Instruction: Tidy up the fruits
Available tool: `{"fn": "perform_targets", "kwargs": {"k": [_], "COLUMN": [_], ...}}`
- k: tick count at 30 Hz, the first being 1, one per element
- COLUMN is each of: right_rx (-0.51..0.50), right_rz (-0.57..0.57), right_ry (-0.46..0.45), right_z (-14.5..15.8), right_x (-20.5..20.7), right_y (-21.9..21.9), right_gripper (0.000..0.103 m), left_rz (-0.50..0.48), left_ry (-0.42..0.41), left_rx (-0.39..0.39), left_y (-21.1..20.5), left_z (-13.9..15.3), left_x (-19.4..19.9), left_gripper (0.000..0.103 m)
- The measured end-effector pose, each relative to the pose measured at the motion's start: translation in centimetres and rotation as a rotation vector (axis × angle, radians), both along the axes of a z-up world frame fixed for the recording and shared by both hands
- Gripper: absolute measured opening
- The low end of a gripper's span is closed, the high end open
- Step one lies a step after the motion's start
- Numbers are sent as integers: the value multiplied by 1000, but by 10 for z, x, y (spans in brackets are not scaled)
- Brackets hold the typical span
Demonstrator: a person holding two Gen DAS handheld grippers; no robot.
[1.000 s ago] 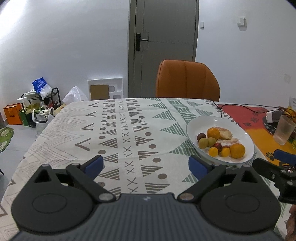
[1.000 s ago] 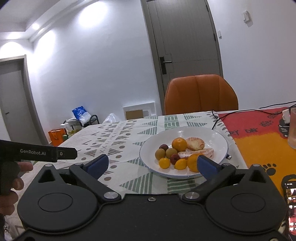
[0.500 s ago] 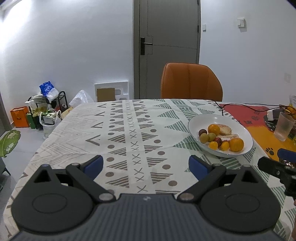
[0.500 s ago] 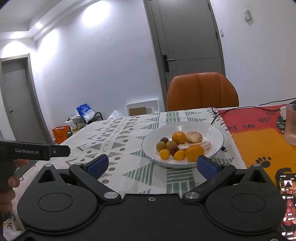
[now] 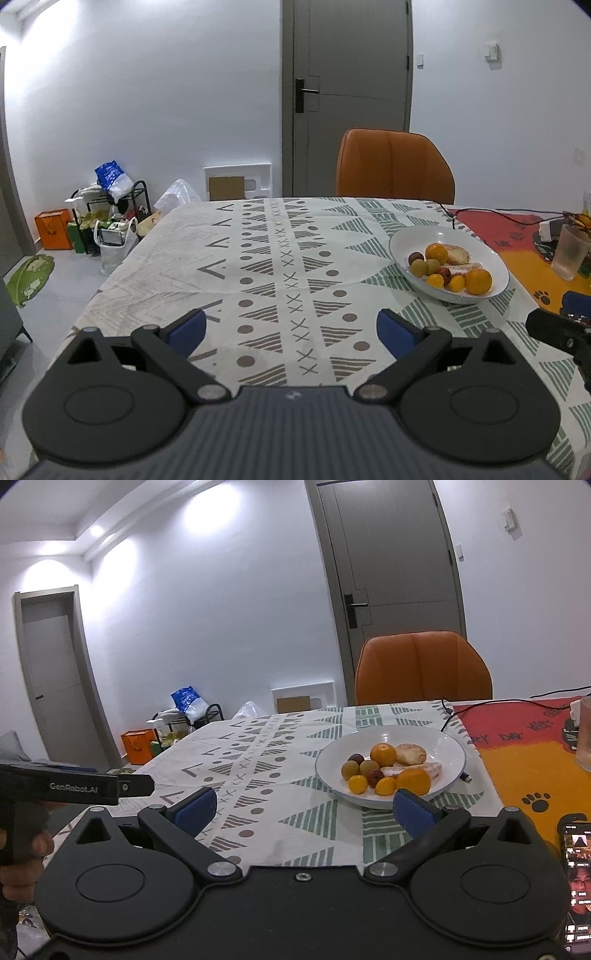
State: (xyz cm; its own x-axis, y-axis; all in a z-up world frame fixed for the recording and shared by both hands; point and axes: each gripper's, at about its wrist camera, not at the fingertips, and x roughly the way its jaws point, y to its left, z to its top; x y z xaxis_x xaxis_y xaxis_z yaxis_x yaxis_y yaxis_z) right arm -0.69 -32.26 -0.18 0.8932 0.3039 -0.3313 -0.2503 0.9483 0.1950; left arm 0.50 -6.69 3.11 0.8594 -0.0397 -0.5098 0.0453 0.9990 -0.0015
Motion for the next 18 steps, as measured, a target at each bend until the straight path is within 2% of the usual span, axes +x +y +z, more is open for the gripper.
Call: {"fn": "perform_targets", "kwargs": {"k": [8, 18], "right_rx": [-36, -58], "right_rz": [-1, -33], "right_ry": [-13, 18], "right_z": [4, -1], "right_x": [-9, -6], "right_y": [13, 22], "right_gripper": [103, 103], "left_rz": [9, 11], "left_ry": [5, 5], "left_rx": [-5, -23], "left_y": [14, 28], "left_z": [0, -2], "left_x": [-12, -18], "left_gripper": [98, 98]}}
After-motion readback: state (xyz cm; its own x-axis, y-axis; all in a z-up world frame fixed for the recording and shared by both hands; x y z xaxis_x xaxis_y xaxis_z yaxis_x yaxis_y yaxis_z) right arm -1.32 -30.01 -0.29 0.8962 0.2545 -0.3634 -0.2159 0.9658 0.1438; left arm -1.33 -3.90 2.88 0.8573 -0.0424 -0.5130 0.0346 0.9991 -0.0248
